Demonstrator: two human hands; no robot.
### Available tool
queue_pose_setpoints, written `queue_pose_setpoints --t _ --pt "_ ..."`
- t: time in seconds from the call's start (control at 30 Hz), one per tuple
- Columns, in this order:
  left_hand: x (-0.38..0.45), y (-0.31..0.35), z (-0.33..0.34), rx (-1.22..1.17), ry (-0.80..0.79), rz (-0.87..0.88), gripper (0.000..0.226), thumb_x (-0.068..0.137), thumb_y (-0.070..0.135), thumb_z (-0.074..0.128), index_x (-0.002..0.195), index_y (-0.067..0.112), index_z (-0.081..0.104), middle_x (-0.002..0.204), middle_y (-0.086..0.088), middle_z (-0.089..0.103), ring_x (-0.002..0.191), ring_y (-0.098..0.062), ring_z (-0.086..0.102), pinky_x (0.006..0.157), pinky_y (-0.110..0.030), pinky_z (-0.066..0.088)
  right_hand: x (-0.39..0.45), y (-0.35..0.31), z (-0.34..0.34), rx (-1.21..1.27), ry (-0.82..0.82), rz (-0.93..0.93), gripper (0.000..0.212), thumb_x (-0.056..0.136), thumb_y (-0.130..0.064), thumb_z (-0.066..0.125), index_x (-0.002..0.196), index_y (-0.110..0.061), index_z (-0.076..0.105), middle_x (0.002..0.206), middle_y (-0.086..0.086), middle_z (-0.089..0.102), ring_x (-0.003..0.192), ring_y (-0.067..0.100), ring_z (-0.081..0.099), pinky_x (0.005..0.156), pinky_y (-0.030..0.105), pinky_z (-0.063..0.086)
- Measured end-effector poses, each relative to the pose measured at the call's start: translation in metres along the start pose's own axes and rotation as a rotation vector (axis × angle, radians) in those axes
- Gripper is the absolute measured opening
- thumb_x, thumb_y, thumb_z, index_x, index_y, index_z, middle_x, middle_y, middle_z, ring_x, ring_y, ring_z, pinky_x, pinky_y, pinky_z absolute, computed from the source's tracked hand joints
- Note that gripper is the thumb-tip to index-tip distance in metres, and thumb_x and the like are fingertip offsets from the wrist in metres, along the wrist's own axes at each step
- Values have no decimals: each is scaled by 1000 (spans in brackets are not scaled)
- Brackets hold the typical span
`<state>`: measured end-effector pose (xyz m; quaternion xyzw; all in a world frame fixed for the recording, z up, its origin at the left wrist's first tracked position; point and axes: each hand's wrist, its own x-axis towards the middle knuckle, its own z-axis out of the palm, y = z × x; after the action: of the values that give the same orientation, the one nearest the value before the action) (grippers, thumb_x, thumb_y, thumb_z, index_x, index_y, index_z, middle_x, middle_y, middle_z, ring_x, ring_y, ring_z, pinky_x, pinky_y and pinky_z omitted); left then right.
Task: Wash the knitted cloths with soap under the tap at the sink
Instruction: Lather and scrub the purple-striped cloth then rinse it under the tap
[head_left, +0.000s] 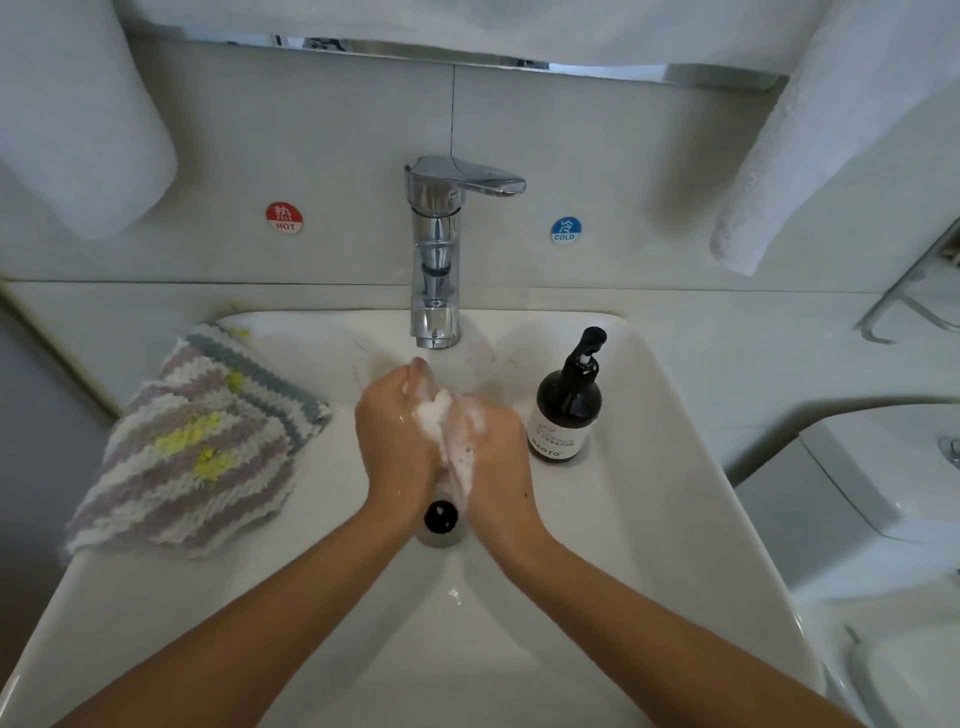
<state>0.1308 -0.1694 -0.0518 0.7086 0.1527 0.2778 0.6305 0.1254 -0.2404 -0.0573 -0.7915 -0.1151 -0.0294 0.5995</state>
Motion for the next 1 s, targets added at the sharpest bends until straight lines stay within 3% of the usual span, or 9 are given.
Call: queue_pose_setpoints --t 0.17,0.33,0.47,0.57,0.63,0.7,0.77,0.9,1.0 --pt "-32 15 5 -10 -36 137 47 98 29 43 58 3 42 51 -3 42 48 -10 37 47 -25 31 28 -3 -9 71 106 -22 45 95 -13 49 53 -28 42 49 -14 38 50 8 35 46 26 29" --pt "2 2 -4 -1 25 60 51 101 18 48 52 15 33 42 7 36 43 -6 32 48 -27 27 -2 -4 -3 -97 1 -223 22 84 -9 45 71 2 59 65 1 49 62 14 47 56 37 45" --pt "-24 5 1 -27 -13 88 47 98 28 46 57 5 44 51 -11 45 50 -14 44 50 -31 35 33 -4 -6 17 48 -44 38 85 -9 52 50 -20 44 50 -4 38 52 14 36 47 32 30" --pt "-2 0 -4 -34 28 8 50 100 17 48 52 14 35 45 7 35 47 -12 34 51 -32 28 12 -10 -1 -198 21 -249 28 85 3 49 62 -13 52 56 2 44 54 12 41 44 28 35" --pt "3 -7 -8 -24 34 -6 50 100 15 48 52 16 33 43 8 34 46 -12 31 50 -33 26 9 -8 -2 -294 -106 -219 35 84 9 52 64 -19 48 60 -3 42 56 7 36 50 16 31" --pt "-15 -2 -7 -7 -4 64 47 100 22 47 56 6 42 47 0 43 47 -19 41 49 -38 34 24 -5 -5 -208 -148 -65 41 84 7 56 56 -21 41 55 -5 37 54 9 32 47 24 27" --pt "-29 6 -3 -14 -51 101 46 96 30 44 60 2 44 51 -5 45 50 -20 44 49 -37 37 39 -5 -8 -5 -21 53 44 80 1 54 50 -24 33 51 -6 31 56 15 30 50 29 23" --pt "3 1 -7 -28 12 -17 50 97 15 49 50 18 33 43 10 35 45 -9 31 50 -32 26 10 -8 0 -181 -71 -145 46 86 -1 48 53 -29 32 51 -13 32 45 3 32 47 17 27" --pt "-14 -1 -8 18 -9 33 50 99 16 49 51 18 33 42 10 35 44 -5 31 48 -28 28 11 -1 -12 -61 -121 -99 44 92 1 47 63 -32 41 63 -12 45 60 5 45 59 21 41"
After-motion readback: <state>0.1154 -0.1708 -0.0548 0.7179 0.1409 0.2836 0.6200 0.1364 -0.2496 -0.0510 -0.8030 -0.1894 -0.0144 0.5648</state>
